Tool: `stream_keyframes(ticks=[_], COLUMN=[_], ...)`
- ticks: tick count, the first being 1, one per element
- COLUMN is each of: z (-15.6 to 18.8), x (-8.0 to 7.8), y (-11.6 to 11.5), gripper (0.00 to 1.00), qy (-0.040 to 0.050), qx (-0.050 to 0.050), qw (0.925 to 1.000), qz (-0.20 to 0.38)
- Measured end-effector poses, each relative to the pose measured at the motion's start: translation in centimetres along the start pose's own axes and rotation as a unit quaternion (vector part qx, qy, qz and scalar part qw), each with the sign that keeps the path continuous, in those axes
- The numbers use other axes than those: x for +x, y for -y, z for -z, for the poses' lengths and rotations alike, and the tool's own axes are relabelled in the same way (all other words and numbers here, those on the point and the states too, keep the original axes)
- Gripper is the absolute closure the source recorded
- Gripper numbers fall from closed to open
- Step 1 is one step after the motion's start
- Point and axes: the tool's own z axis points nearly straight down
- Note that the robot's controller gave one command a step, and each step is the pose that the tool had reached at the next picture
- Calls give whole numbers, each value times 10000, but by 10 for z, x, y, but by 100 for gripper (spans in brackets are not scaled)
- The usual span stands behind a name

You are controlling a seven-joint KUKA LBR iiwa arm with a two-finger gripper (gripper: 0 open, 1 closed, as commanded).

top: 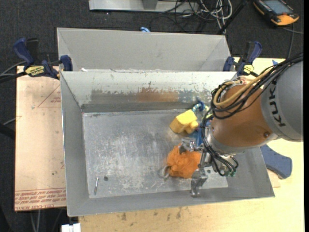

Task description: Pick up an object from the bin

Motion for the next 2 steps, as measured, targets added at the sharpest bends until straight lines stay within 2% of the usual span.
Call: stream_keyframes(ticks=[1, 2], z=[-61, -60], x=[-7, -3], y=[-1, -11], gripper=[0, 100], qy=[106, 24], qx=[4, 0], qw=[9997, 9991], qz=[205, 413])
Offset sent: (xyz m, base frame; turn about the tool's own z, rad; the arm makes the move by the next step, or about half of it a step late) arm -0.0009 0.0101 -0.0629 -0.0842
